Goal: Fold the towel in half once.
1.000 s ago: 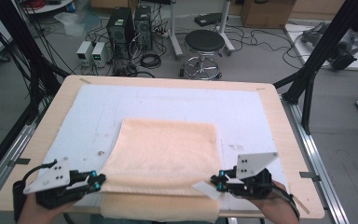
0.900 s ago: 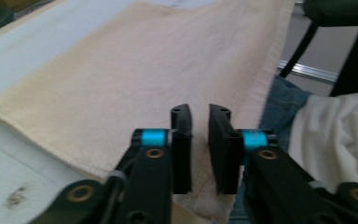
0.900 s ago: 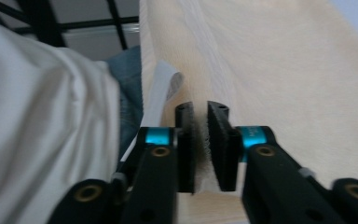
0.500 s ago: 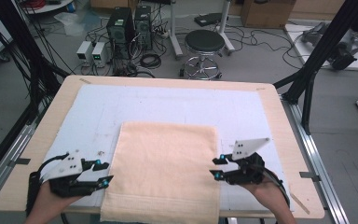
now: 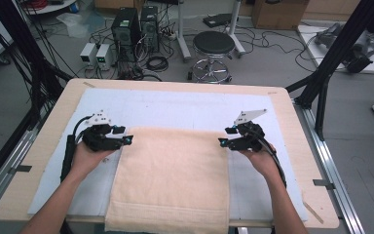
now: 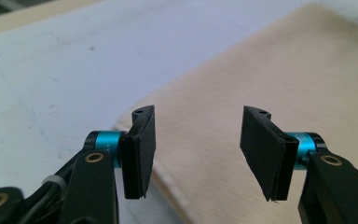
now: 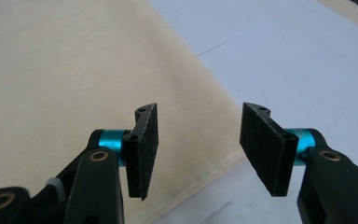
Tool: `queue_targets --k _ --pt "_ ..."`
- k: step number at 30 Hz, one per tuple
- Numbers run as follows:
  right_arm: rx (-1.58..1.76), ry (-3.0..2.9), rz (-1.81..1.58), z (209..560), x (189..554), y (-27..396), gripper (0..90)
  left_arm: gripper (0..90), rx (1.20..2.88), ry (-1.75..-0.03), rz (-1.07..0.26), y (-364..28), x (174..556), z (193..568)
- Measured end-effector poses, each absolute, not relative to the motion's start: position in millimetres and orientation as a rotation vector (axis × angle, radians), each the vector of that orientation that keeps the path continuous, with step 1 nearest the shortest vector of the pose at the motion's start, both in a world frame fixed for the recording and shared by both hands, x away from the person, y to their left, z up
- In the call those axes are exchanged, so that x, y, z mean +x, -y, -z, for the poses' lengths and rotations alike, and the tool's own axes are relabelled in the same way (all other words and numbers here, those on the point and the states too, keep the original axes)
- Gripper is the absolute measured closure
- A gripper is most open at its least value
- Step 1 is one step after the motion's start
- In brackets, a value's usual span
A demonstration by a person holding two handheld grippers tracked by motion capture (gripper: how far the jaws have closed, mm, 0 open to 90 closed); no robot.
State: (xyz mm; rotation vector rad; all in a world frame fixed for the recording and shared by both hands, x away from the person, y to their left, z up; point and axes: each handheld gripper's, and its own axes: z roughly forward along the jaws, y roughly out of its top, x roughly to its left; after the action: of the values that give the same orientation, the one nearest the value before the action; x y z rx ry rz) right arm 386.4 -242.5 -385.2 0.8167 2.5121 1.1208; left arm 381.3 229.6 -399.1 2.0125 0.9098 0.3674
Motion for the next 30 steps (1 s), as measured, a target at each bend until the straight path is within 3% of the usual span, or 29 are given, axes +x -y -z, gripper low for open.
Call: queue_targets --k 4,7,9,11,13,15,26,27,28,30 --pt "0.884 -2.513 -1.098 401 408 245 42.2 44.4 2.005 -0.982 -0.402 -230 403 415" --pt "0.921 -2.543 -1.063 417 420 245 41.9 41.6 2.043 -1.027 -0.346 -227 414 430" --pt "0.945 -2.578 -1.062 426 426 244 47.5 42.1 2.021 -1.049 -0.307 -225 419 439" --pt "0.922 -2.625 -1.058 433 430 241 59.4 53.8 2.03 -1.05 -0.329 -223 420 443" --pt "0.899 -2.682 -1.105 433 432 238 79.9 79.4 2.003 -1.036 -0.297 -224 422 442" --pt "0.888 -2.699 -1.071 430 436 234 82.8 83.9 2.011 -1.046 -0.323 -222 425 440" --pt "0.906 -2.452 -0.983 358 473 213 82.5 83.2 1.852 -1.098 -0.556 -224 453 370" --pt "0.905 -2.451 -0.986 356 475 213 78.3 79.5 1.846 -1.105 -0.56 -224 454 367" --pt "0.912 -2.44 -0.97 355 477 213 67.9 73.9 1.847 -1.108 -0.549 -224 455 366" --pt "0.945 -2.433 -0.969 356 477 216 61.0 67.8 1.878 -1.092 -0.53 -225 453 367"
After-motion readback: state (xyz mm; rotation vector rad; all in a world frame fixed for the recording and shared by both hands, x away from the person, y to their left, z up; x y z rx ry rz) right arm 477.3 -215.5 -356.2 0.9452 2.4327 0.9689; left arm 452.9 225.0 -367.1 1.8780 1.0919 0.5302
